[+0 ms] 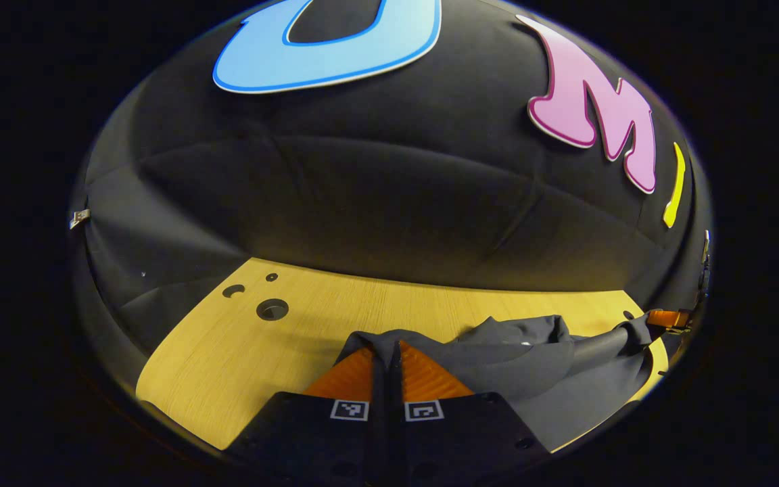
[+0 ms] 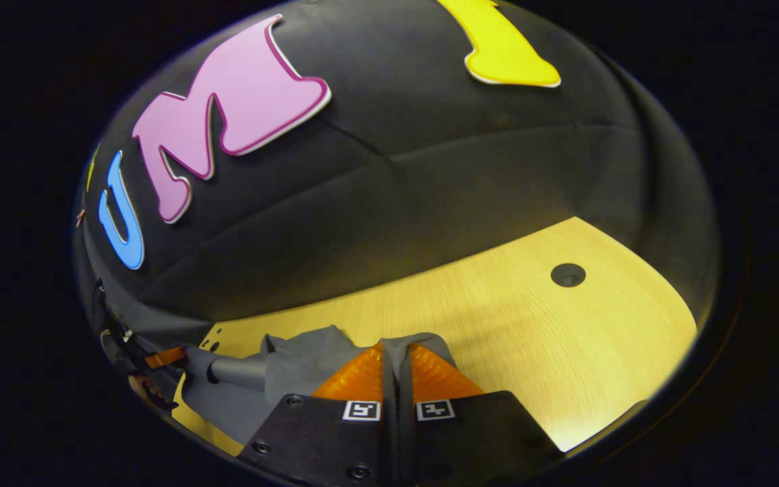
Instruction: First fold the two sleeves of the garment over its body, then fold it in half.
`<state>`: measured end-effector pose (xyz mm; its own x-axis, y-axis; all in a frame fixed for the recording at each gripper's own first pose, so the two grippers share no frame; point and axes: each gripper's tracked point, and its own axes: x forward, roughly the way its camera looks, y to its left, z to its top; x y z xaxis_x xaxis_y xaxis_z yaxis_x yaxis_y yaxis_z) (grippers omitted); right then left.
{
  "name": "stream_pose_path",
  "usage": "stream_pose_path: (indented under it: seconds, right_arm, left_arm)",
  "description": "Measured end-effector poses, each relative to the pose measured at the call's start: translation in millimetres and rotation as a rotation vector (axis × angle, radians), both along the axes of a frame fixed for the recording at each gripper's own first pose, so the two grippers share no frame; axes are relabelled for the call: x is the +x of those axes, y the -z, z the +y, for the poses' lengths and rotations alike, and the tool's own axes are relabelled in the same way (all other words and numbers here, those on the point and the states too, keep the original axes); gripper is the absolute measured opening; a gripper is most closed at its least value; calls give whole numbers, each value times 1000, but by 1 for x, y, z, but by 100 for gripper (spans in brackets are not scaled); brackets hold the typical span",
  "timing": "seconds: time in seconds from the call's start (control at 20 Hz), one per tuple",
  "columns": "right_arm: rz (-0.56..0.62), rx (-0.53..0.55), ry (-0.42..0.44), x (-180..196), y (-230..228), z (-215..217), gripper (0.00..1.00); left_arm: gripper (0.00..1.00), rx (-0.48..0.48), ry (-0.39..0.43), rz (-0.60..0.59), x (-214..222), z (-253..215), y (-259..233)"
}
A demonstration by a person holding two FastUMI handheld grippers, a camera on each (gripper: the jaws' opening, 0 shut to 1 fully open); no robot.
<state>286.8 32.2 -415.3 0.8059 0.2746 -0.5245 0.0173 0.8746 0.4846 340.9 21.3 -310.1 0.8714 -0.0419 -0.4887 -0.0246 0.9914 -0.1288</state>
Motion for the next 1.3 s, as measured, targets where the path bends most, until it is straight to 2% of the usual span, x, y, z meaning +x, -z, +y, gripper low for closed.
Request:
stream_pose_path:
  seconds: [0.15, 0.5, 0.65, 0.7, 0.75, 0.9, 0.95, 1.0, 1.05, 1.1, 1.15, 1.3]
  right_arm:
    - [47, 11, -4, 1, 25, 7, 5]
    - [118, 16, -7, -3, 55, 11, 7]
    - [132, 0, -11, -7, 59, 8, 16]
    - [134, -15, -16, -9, 59, 7, 18]
    - [141, -30, -18, -12, 59, 4, 26]
    - [144, -37, -29, -21, 49, 1, 40]
    - [131, -36, -30, -22, 43, 1, 55]
    - [121, -34, -30, -25, 36, 1, 60]
    - [115, -38, -28, -28, 31, -2, 73]
    - [106, -41, -28, -30, 27, -3, 86]
    - [99, -45, -30, -33, 19, -4, 100]
    - [59, -45, -34, -46, -12, -7, 98]
  left_arm:
    - [5, 29, -4, 61, 2, 0, 30]
    - [6, 118, 7, 117, 2, 4, 62]
    - [13, 63, 16, 135, -2, -2, 73]
    - [21, 52, 9, 138, -6, -2, 74]
    - [32, 47, 1, 141, -8, 1, 74]
    - [65, 65, -6, 147, -15, 6, 70]
    - [66, 79, -4, 148, -18, 8, 69]
    - [70, 94, 0, 148, -21, 9, 65]
    - [75, 107, 8, 146, -26, 8, 63]
    - [86, 123, 13, 143, -31, 8, 58]
    - [89, 131, 21, 135, -35, 7, 52]
    - [90, 121, 33, 102, -50, 3, 23]
